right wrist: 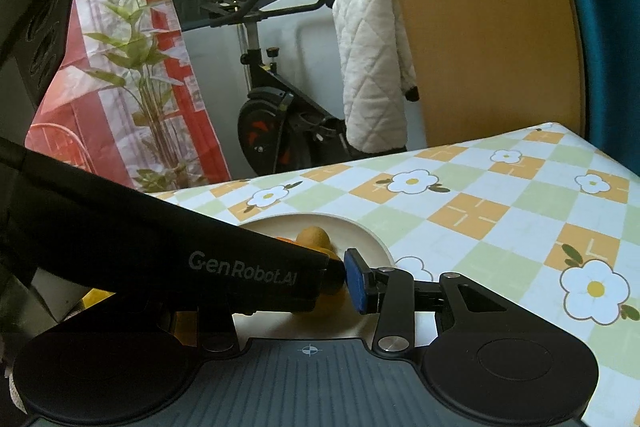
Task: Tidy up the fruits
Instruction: 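Carry the dark orange onto the plate and open the left tool, then move the left tool back from the plate toward the lemons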
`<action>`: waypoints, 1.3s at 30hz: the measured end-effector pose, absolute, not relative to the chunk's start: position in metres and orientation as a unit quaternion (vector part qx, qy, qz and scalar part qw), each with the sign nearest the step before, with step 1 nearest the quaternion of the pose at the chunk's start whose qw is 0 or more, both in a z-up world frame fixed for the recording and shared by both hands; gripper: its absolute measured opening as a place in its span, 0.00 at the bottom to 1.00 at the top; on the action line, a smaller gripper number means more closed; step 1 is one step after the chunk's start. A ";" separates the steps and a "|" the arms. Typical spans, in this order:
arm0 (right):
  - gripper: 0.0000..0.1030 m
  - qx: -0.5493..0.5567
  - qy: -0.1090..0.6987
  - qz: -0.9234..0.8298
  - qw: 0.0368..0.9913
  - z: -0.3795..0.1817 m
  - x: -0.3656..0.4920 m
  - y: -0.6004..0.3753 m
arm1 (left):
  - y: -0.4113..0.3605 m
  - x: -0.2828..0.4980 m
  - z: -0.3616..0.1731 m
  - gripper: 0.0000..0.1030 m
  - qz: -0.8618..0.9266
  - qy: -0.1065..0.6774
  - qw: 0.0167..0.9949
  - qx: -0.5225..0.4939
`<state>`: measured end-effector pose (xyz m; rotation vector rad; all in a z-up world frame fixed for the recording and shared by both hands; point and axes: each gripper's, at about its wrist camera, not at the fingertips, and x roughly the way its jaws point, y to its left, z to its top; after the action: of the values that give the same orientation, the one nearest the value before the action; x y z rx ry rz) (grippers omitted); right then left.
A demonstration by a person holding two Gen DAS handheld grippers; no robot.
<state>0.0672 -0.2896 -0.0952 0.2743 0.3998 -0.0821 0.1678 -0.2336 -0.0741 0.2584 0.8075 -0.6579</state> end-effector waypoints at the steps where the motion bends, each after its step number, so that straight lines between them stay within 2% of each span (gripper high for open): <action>1: 0.36 0.136 0.198 -0.041 0.970 -0.095 0.067 -0.290 | -0.234 0.168 -0.074 0.39 -0.312 0.384 0.860 0.124; 15: 0.40 0.138 0.202 -0.046 0.968 -0.095 0.067 -0.290 | -0.236 0.169 -0.073 0.41 -0.302 0.390 0.860 0.130; 16: 0.42 0.138 0.202 -0.046 0.969 -0.095 0.067 -0.290 | -0.236 0.169 -0.073 0.44 -0.301 0.390 0.860 0.129; 26: 0.61 0.136 0.197 -0.046 0.970 -0.094 0.064 -0.288 | -0.231 0.165 -0.062 0.47 -0.285 0.380 0.871 0.130; 28: 0.68 0.133 0.197 -0.045 0.970 -0.093 0.063 -0.287 | -0.227 0.162 -0.059 0.55 -0.278 0.380 0.873 0.129; 31: 0.69 0.127 0.198 -0.041 0.971 -0.092 0.060 -0.284 | -0.223 0.156 -0.054 0.58 -0.274 0.373 0.876 0.135; 37: 0.70 0.120 0.201 -0.038 0.971 -0.088 0.052 -0.279 | -0.209 0.147 -0.045 0.59 -0.261 0.366 0.883 0.138; 39: 0.74 0.119 0.198 -0.036 0.972 -0.086 0.048 -0.277 | -0.206 0.144 -0.042 0.59 -0.256 0.364 0.885 0.138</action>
<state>0.0476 -0.2774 -0.0860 0.2398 0.4004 -0.0733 0.1440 -0.2056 -0.0420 0.2863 0.7579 -0.5333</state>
